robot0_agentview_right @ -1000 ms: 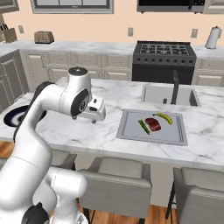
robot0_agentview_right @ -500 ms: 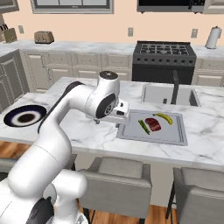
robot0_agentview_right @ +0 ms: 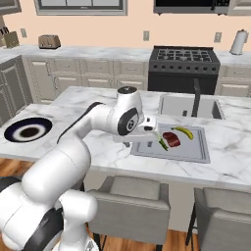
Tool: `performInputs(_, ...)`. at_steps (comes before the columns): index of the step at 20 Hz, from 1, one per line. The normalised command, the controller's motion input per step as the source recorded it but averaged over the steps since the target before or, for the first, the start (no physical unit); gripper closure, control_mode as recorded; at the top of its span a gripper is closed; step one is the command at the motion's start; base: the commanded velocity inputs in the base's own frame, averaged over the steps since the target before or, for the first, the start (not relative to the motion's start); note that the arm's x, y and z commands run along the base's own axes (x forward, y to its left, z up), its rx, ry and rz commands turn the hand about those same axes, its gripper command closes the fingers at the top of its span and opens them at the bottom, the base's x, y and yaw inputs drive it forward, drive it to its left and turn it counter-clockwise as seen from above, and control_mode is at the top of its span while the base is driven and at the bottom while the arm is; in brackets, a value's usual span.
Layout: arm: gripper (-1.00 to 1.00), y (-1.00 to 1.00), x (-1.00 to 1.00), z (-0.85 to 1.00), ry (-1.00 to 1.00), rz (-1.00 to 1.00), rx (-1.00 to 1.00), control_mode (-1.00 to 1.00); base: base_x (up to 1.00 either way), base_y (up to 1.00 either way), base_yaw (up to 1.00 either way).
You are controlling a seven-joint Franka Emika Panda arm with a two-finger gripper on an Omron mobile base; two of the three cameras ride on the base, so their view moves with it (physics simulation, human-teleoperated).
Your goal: Create a steak meal by picking up the steak and asparagus from the tray and placing them on the plate. Leave the banana on the tray.
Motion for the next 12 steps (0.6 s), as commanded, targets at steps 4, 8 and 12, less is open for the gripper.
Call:
performInputs(4, -1.00, -0.57, 0.39, -0.04, 0.02, 0.00, -0.01, -1.00, 0.00, 0.00, 0.00)
performInputs(8, -1.00, -0.40, 0.53, 0.00, 0.05, 0.00, 0.01, -1.00, 0.00, 0.00, 0.00)
performInputs(12, -1.00, -0.33, 0.68, 0.00, 0.07, 0.00, 0.05, -1.00, 0.00, 0.00, 0.00)
